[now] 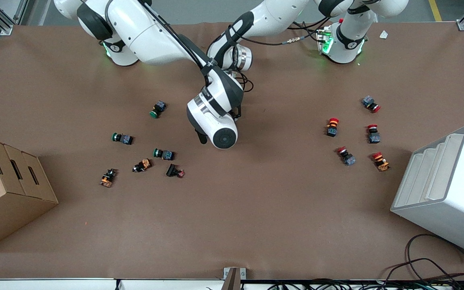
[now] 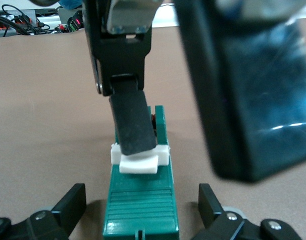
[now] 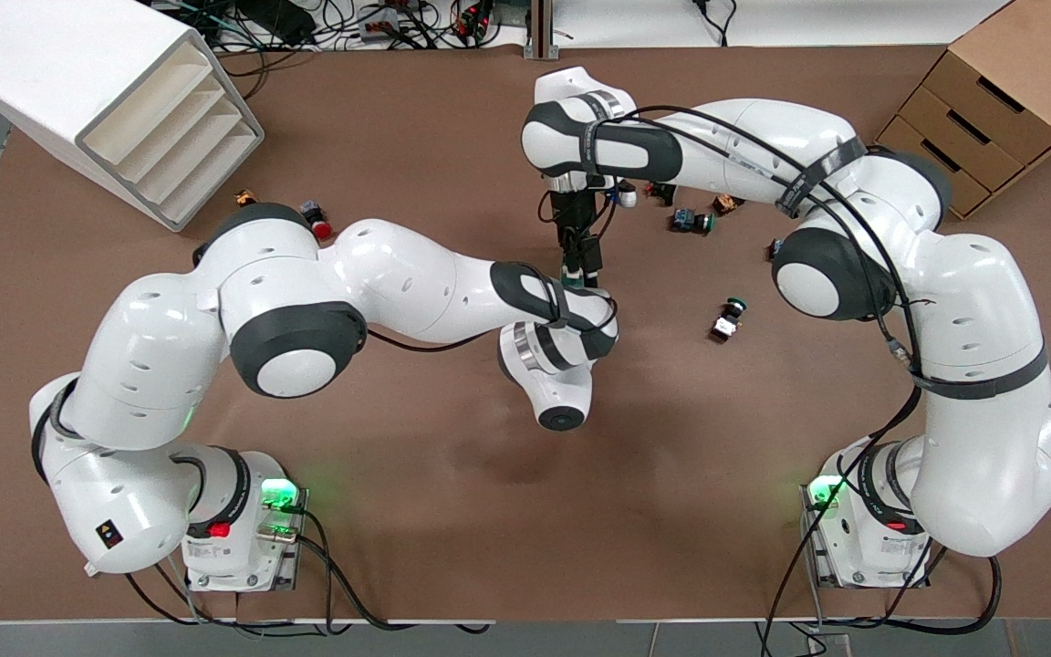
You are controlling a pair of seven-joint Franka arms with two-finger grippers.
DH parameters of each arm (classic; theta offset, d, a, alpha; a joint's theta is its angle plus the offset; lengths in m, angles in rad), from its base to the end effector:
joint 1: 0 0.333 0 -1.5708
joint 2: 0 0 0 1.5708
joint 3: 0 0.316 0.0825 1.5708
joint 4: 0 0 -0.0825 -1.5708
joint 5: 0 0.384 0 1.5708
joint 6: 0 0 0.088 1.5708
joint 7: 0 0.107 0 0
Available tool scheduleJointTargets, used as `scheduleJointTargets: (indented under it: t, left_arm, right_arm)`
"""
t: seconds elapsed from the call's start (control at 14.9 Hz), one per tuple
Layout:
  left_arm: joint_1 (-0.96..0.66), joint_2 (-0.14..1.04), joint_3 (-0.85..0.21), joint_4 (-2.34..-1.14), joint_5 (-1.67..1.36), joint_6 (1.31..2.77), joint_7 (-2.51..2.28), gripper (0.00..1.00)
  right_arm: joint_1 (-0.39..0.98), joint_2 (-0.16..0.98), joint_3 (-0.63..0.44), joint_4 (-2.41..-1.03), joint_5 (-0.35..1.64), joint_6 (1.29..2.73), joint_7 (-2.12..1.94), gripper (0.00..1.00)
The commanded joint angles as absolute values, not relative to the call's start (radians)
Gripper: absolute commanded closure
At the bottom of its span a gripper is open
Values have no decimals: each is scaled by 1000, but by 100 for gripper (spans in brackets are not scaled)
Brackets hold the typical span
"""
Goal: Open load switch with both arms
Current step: 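Press the white lever down with the right gripper fingertip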
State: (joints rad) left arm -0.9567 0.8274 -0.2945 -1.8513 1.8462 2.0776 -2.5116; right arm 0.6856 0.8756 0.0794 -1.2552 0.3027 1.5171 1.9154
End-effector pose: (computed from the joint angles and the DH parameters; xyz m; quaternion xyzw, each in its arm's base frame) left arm 0.2387 -0.5606 0.0789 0.8614 -0.0592 0.5040 0.0226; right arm 0.4747 0.4857 0.2074 0.7636 -0.5450 -0.2419 0.2476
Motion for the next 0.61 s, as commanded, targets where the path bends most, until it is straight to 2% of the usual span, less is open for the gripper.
scheduleJointTargets:
  t: [0.0,0.54]
  left_arm:
    - [-968,839,-304,-1888,1830,2105,-2522,1]
    - [-968,833,-304,-1888,1832,2105,-2519,1]
  right_arm:
    - [696,879,77,-1266,308,1532,1908,0]
    - [675,870,75,-1259,287,1520,1876,0]
